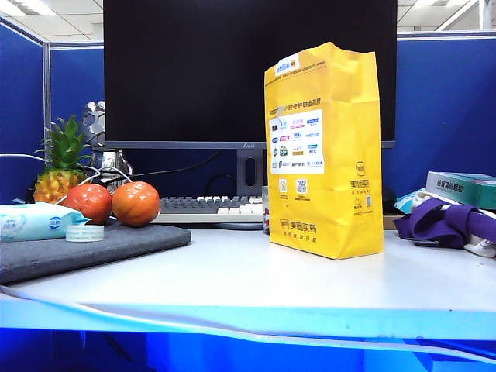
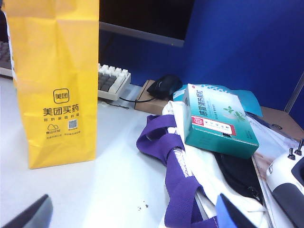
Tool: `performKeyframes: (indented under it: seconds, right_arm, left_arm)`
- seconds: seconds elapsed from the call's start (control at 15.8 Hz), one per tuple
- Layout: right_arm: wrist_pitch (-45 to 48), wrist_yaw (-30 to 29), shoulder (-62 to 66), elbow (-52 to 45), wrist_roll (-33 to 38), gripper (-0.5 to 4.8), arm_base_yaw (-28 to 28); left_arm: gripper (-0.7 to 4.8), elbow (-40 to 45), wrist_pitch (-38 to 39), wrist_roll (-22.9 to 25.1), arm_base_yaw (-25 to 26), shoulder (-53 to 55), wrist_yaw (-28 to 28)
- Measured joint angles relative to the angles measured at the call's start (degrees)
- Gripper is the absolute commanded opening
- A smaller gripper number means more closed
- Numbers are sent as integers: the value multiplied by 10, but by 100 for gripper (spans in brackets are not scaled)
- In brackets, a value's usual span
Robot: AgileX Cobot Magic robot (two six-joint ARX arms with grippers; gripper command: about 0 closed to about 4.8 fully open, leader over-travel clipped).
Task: Pick up the kiwifruit and throw it into the yellow paper bag.
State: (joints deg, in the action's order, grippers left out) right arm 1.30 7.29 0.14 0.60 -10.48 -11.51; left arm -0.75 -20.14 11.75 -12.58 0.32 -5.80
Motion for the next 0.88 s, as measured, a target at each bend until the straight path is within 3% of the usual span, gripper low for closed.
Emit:
performKeyframes:
  seconds: [0.44,0.88]
  right_arm:
    - [0,0,0,0,0,479,0]
    - [0,0,0,0,0,479,0]
  left_arm:
    - [479,3,102,0,0,0,3]
    - [479,3,133,0,0,0,4]
